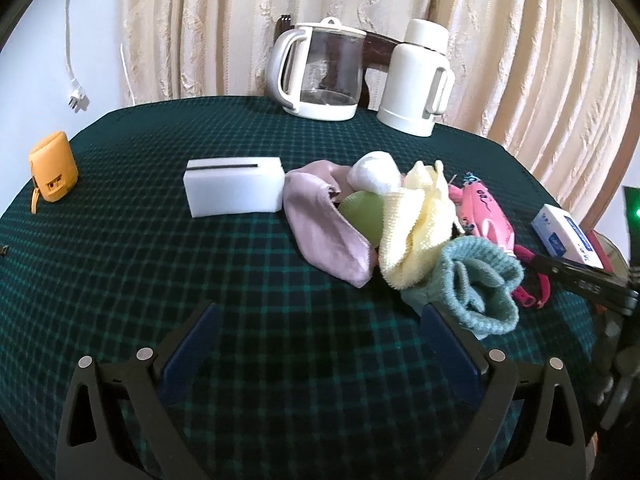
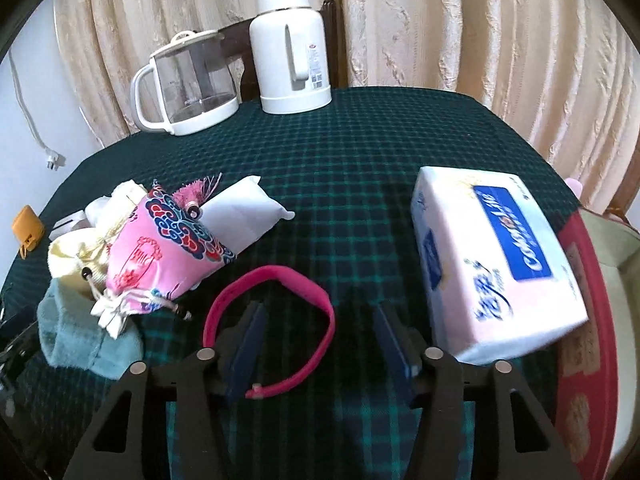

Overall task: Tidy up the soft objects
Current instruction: 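Move the right gripper onto the pink wristband and close on it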

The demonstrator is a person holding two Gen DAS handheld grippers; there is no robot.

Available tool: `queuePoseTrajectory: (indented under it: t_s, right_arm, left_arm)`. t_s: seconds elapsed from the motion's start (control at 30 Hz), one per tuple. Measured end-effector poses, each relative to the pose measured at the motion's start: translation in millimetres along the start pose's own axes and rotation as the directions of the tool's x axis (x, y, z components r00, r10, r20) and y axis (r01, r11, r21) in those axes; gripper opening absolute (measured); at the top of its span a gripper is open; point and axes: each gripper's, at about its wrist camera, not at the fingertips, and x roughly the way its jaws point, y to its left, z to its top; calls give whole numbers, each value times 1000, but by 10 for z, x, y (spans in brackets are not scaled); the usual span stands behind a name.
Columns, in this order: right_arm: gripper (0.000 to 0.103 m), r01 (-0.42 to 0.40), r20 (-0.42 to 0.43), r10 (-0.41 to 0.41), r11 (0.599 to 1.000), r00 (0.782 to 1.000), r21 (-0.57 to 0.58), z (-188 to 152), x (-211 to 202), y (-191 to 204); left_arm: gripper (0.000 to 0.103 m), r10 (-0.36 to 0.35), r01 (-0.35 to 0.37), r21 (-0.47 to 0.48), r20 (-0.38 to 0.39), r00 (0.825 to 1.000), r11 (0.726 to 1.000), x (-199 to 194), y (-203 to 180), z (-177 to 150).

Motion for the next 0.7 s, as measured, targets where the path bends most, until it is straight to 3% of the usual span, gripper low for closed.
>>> queuePoseTrajectory:
  t_s: [0.13, 0.3, 0.4, 0.7]
  right_arm:
    - [48, 0, -22, -1, 999, 1000, -33, 49, 139, 69]
    - [25, 0, -25, -2, 999, 1000, -46, 40, 174, 88]
    - [17, -11, -21, 11, 1000, 1000, -29, 23, 154, 41]
    - [15, -53, 25, 53, 998, 998, 31, -14, -44, -68]
  left_arm:
    - [100, -13, 13, 13, 11, 1000, 1000, -58, -48, 6]
    - [100, -40, 39, 35, 19, 999, 999, -113, -151, 27]
    - [100, -57, 56, 46, 19, 998, 997, -125, -226, 46]
    - [100, -98, 97, 89, 5, 995, 991, -127, -519, 56]
